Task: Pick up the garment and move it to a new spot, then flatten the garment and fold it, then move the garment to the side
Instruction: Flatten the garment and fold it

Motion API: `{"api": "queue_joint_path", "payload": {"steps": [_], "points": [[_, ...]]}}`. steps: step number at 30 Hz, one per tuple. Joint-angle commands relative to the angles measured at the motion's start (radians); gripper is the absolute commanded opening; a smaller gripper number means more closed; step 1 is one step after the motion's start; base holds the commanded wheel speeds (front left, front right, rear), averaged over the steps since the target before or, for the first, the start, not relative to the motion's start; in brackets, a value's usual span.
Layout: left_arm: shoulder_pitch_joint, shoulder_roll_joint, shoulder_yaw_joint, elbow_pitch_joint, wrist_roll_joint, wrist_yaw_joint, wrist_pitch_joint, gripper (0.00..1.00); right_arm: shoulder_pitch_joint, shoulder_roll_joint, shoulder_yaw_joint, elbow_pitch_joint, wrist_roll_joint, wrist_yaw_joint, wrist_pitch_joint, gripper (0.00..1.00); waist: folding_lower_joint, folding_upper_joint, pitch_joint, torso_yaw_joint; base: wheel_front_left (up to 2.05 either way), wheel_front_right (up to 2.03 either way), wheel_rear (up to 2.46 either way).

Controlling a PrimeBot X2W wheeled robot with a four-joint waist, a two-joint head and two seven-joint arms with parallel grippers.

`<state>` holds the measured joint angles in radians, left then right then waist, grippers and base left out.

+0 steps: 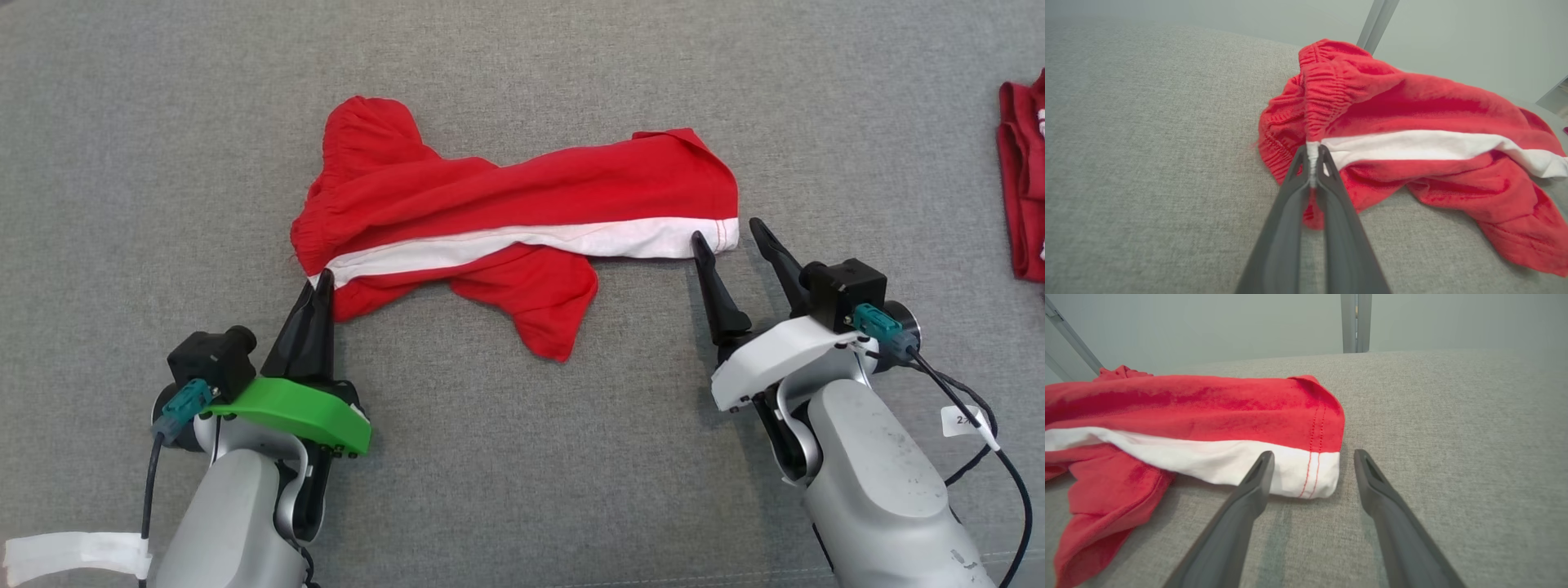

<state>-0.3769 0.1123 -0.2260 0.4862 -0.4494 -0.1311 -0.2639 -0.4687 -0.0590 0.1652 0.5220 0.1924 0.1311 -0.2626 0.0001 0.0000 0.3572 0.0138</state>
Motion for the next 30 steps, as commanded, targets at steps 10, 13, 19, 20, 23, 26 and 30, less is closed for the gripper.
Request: {"api": "queue_joint_path", "payload": {"steps": [10,13,19,20,23,26,30], "points": [[-0.021,0.008,-0.005,-0.013,0.012,0.001,0.0,0.0,-0.023,-0.004,0.035,0.069,0.065,-0.001,-0.002,1.0,-0.0001,0.0,0.01,0.011,0.0,0.0,0.0],[-0.024,0.008,-0.007,-0.016,0.014,0.001,0.0,0.0,-0.033,-0.006,0.047,0.073,0.08,-0.001,-0.002,0.71,-0.0001,0.0,0.01,0.011,0.0,0.0,0.0],[-0.017,0.017,-0.014,-0.021,0.01,0.001,0.0,0.0,-0.019,-0.011,0.056,0.025,0.097,-0.001,-0.002,0.0,-0.0001,0.0,-0.011,0.013,0.0,0.0,0.0],[-0.012,0.018,-0.014,-0.022,0.009,0.001,0.0,0.0,-0.012,-0.012,0.056,0.02,0.1,-0.001,-0.002,0.0,-0.0001,0.0,-0.022,0.012,0.0,0.0,0.0],[0.006,0.027,-0.018,-0.033,0.006,0.001,0.0,0.0,0.003,-0.013,0.055,0.002,0.112,-0.001,-0.002,0.0,-0.0001,0.0,-0.068,0.009,0.0,0.0,0.0],[0.014,0.048,-0.026,-0.05,0.002,0.001,0.0,0.0,0.016,-0.014,0.054,-0.003,0.129,-0.001,-0.002,0.0,-0.0001,0.0,-0.131,0.006,0.0,0.0,0.0],[0.013,0.09,-0.054,-0.076,0.0,0.001,0.0,0.0,0.023,-0.014,0.055,-0.004,0.143,-0.001,-0.002,0.0,-0.0001,0.0,-0.228,0.003,0.0,0.0,0.0]]}}
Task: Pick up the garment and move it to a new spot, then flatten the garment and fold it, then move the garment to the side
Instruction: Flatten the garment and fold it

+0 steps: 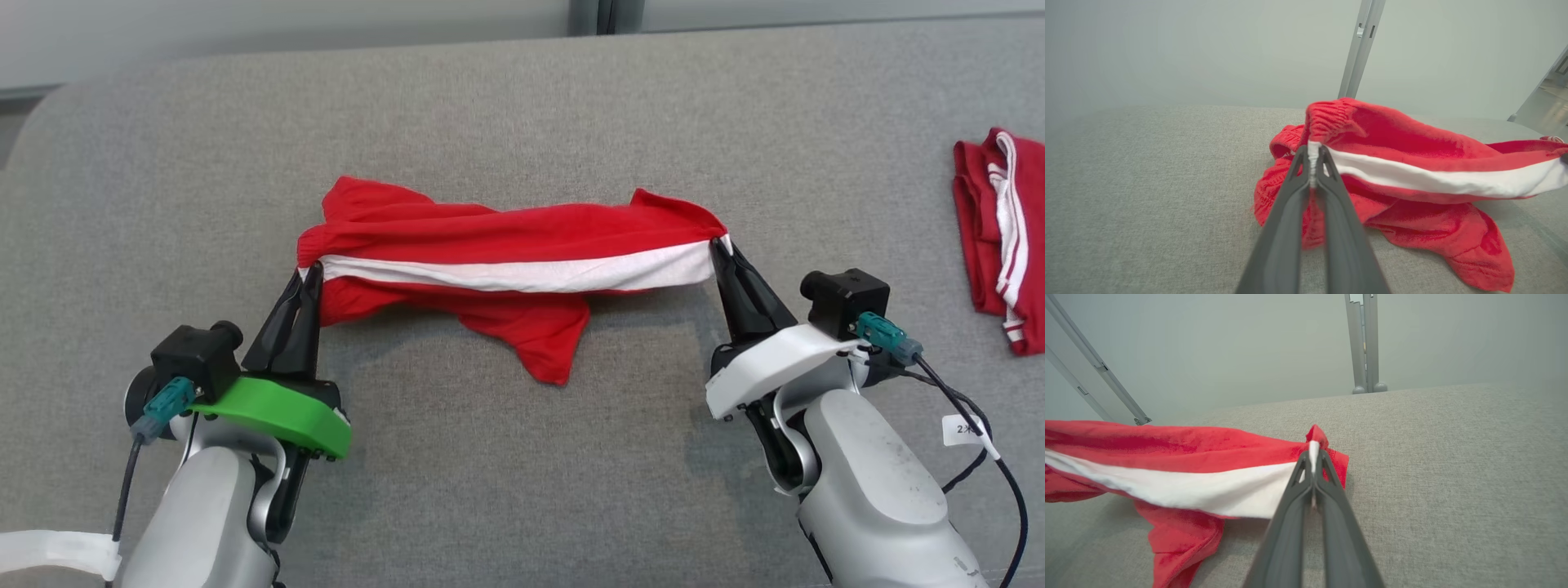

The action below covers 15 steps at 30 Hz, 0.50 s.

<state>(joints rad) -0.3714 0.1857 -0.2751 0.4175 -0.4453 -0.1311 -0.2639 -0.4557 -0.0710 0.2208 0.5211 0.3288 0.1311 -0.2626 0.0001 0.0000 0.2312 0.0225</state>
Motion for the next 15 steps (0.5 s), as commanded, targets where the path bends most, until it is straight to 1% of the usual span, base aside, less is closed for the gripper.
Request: {"api": "queue_joint_path", "payload": {"steps": [1,5,7,10,13,14,15], "points": [[0.002,0.029,-0.015,-0.012,-0.009,0.001,0.0,0.0,0.007,-0.003,0.002,-0.005,0.007,-0.001,-0.002,0.0,-0.0001,0.0,-0.126,-0.007,0.0,0.0,0.0],[-0.046,0.104,-0.076,-0.015,-0.038,0.001,0.0,0.0,-0.023,-0.004,0.001,-0.008,0.021,-0.001,-0.002,0.0,-0.0001,0.0,-0.211,-0.011,0.0,0.0,0.0],[-0.091,0.148,-0.123,-0.01,-0.056,0.001,0.0,0.0,-0.052,-0.011,-0.003,-0.014,0.02,-0.001,-0.002,0.0,-0.0001,0.0,-0.232,-0.013,0.0,0.0,0.0],[-0.183,0.209,-0.187,-0.017,-0.099,0.001,0.016,0.0,-0.11,-0.017,-0.004,-0.024,0.031,-0.001,-0.002,0.0,-0.0001,0.0,-0.246,-0.017,0.0,0.0,0.0],[-0.281,0.26,-0.216,-0.023,-0.141,0.002,0.04,0.0,-0.185,-0.032,-0.011,-0.029,0.037,-0.001,-0.002,0.0,-0.0001,0.0,-0.245,-0.022,0.0,0.0,0.0],[-0.312,0.269,-0.221,-0.024,-0.159,0.002,0.048,0.0,-0.213,-0.036,-0.012,-0.028,0.036,-0.001,-0.002,0.0,-0.0001,0.0,-0.241,-0.024,0.0,0.0,0.0],[-0.343,0.282,-0.231,-0.023,-0.157,0.002,0.055,0.0,-0.238,-0.039,-0.013,-0.025,0.035,-0.001,-0.002,0.0,-0.0001,0.0,-0.236,-0.027,0.0,0.0,0.0]]}}
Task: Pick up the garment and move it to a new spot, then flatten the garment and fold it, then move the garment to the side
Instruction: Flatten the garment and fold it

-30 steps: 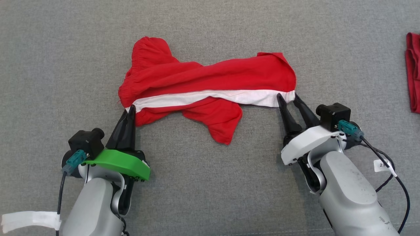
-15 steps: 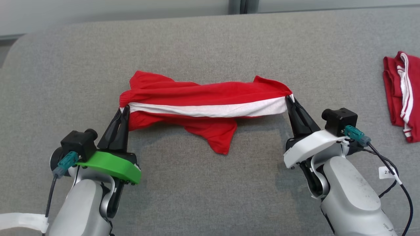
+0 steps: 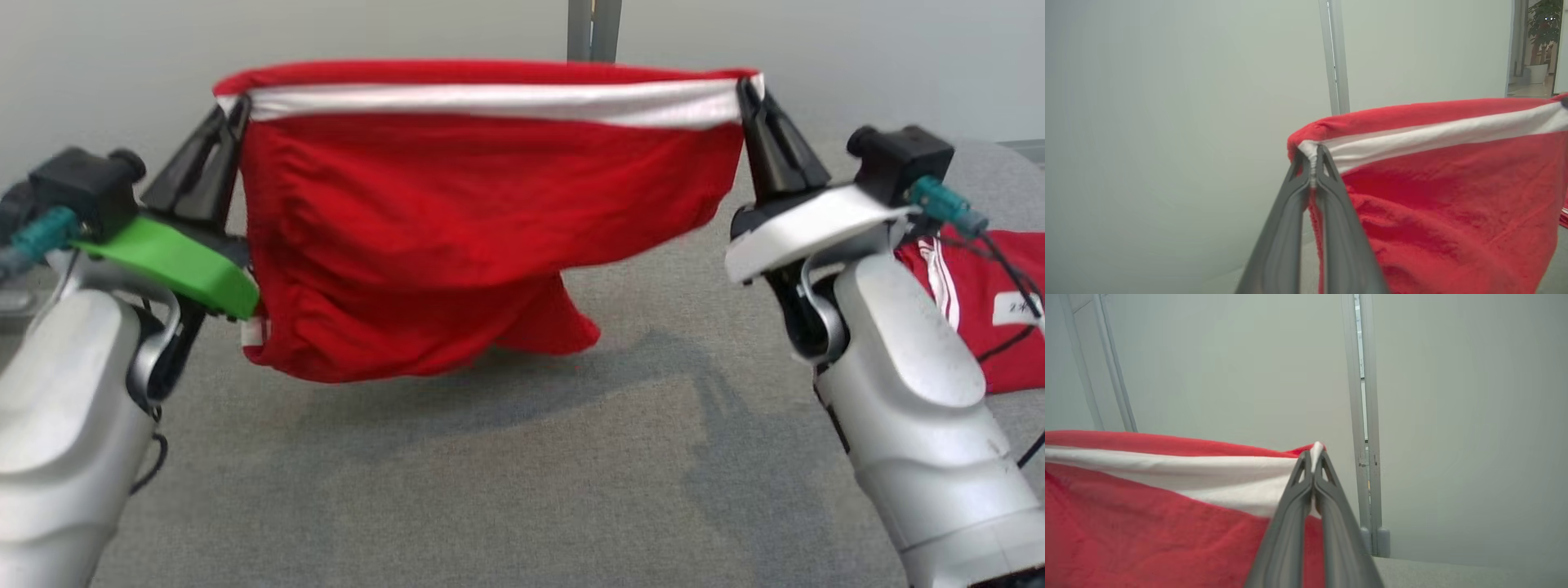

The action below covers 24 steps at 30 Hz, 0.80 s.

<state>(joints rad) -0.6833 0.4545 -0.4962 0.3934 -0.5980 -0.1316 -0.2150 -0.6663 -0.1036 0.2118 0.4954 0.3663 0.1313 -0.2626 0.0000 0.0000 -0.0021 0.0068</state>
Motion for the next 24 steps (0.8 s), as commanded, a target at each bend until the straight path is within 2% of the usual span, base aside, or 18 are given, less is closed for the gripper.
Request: {"api": "queue_joint_path", "payload": {"steps": [1,7,13,14,18,24], "points": [[-0.061,0.023,-0.02,0.004,-0.005,0.002,0.014,0.0,-0.054,-0.016,0.001,0.004,-0.011,-0.001,-0.002,0.0,0.0,0.0,0.002,-0.013,0.0,0.0,0.0],[-0.209,0.045,-0.082,0.046,-0.041,0.002,0.051,0.0,-0.218,-0.039,0.034,0.064,-0.042,-0.001,-0.002,0.0,0.0,0.0,0.072,-0.025,0.0,0.0,0.0],[-0.336,0.032,-0.142,0.105,-0.05,0.002,0.049,0.0,-0.358,-0.051,0.04,0.138,-0.063,-0.001,-0.002,0.0,0.0,0.0,0.177,-0.031,0.0,0.0,0.0],[-0.393,0.023,-0.162,0.133,-0.042,0.002,0.038,0.0,-0.418,-0.059,0.022,0.165,-0.075,-0.001,-0.002,0.0,0.0,0.0,0.223,-0.032,0.0,0.0,0.0],[-0.493,0.021,-0.158,0.197,-0.003,0.004,0.003,0.0,-0.514,-0.055,-0.017,0.198,-0.116,-0.001,-0.002,0.0,0.0,0.0,0.278,-0.042,0.0,0.0,0.0],[-0.668,-0.028,-0.159,0.292,0.061,0.004,-0.043,0.0,-0.672,-0.059,-0.107,0.217,-0.235,-0.002,-0.002,0.0,0.0,0.0,0.325,-0.05,0.0,0.0,0.0]]}}
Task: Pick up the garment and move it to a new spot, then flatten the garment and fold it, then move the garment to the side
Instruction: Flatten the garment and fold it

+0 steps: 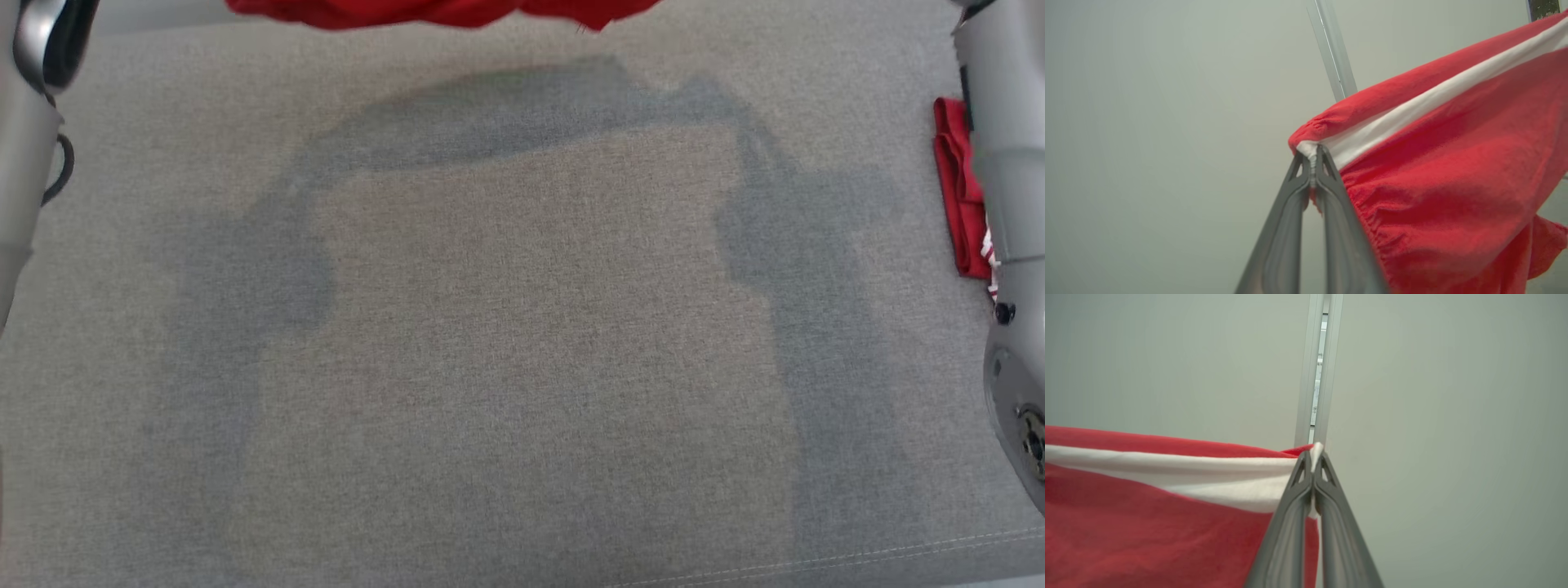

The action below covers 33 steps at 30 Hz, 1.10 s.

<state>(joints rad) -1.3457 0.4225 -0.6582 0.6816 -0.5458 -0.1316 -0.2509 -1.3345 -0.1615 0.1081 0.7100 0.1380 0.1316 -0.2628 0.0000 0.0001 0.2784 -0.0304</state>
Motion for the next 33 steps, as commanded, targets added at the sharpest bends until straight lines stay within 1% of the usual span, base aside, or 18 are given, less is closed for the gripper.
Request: {"api": "queue_joint_path", "payload": {"steps": [1,4,7,8,9,10,14,18,23,25,27,29,30,33], "points": [[-0.022,0.0,0.005,0.014,0.015,0.003,-0.007,0.0,-0.019,0.003,-0.013,0.001,-0.022,-0.002,-0.002,0.0,0.0,-0.0001,0.051,-0.014,0.0,0.0,0.0],[-0.024,-0.015,0.009,0.037,0.013,0.003,-0.014,0.0,-0.028,0.008,-0.032,-0.004,-0.052,-0.002,-0.002,0.0,0.0,-0.0001,0.067,-0.016,0.0,0.0,0.0],[0.012,-0.018,0.025,-0.001,-0.009,0.003,-0.014,0.0,0.0,0.006,-0.035,-0.008,-0.046,-0.002,-0.002,0.0,0.0,-0.0001,0.103,-0.018,0.0,0.0,0.0],[0.024,-0.014,0.041,-0.03,-0.012,0.003,-0.014,0.0,0.012,0.011,-0.03,-0.013,-0.033,-0.002,-0.002,0.0,0.0,-0.0001,0.121,-0.02,0.0,0.0,0.0],[0.051,-0.021,0.047,-0.057,-0.023,0.003,-0.014,0.0,0.028,0.013,-0.032,-0.027,-0.013,-0.002,-0.002,0.0,0.0,-0.0001,0.134,-0.016,0.0,0.0,0.0],[0.089,-0.026,0.049,-0.08,-0.037,0.003,-0.013,0.0,0.049,0.014,-0.008,-0.041,-0.007,-0.002,-0.002,0.0,0.0,-0.0001,0.144,-0.016,0.0,0.0,0.0],[0.222,-0.05,0.109,-0.155,-0.075,0.003,-0.013,0.0,0.178,-0.002,0.047,-0.106,0.087,-0.002,-0.002,0.0,0.0,-0.0001,0.169,-0.009,0.0,0.0,0.0],[0.409,-0.08,0.148,-0.172,-0.144,0.003,-0.013,0.0,0.36,-0.035,0.103,-0.146,0.182,-0.002,-0.002,0.0,0.0,-0.0001,0.116,-0.008,0.0,0.0,0.0],[0.622,-0.068,0.093,-0.166,-0.233,0.003,-0.013,0.0,0.586,-0.07,0.142,-0.166,0.301,-0.002,-0.002,0.0,0.0,-0.0001,0.04,-0.005,0.0,0.0,0.0],[0.693,-0.061,0.078,-0.169,-0.247,0.003,-0.013,0.0,0.657,-0.08,0.149,-0.168,0.341,-0.002,-0.002,0.0,0.0,-0.0001,0.009,-0.006,0.0,0.0,0.0],[0.777,-0.062,0.058,-0.17,-0.269,0.003,-0.013,0.0,0.734,-0.087,0.179,-0.165,0.379,-0.002,-0.002,0.0,0.0,-0.0001,-0.027,-0.007,0.0,0.0,0.0],[0.832,-0.064,0.05,-0.18,-0.282,0.003,-0.013,0.0,0.795,-0.1,0.188,-0.169,0.418,-0.002,-0.002,0.0,0.0,-0.0001,-0.057,-0.004,0.0,0.0,0.0],[0.832,-0.064,0.05,-0.18,-0.282,0.003,-0.013,0.0,0.795,-0.1,0.188,-0.169,0.418,-0.002,-0.002,0.0,0.0,-0.0001,-0.057,-0.004,0.0,0.0,0.0],[0.927,-0.074,0.038,-0.179,-0.302,0.003,-0.013,0.0,0.888,-0.114,0.188,-0.161,0.461,-0.002,-0.002,0.0,0.0,-0.0001,-0.113,0.003,0.0,0.0,0.0]]}}
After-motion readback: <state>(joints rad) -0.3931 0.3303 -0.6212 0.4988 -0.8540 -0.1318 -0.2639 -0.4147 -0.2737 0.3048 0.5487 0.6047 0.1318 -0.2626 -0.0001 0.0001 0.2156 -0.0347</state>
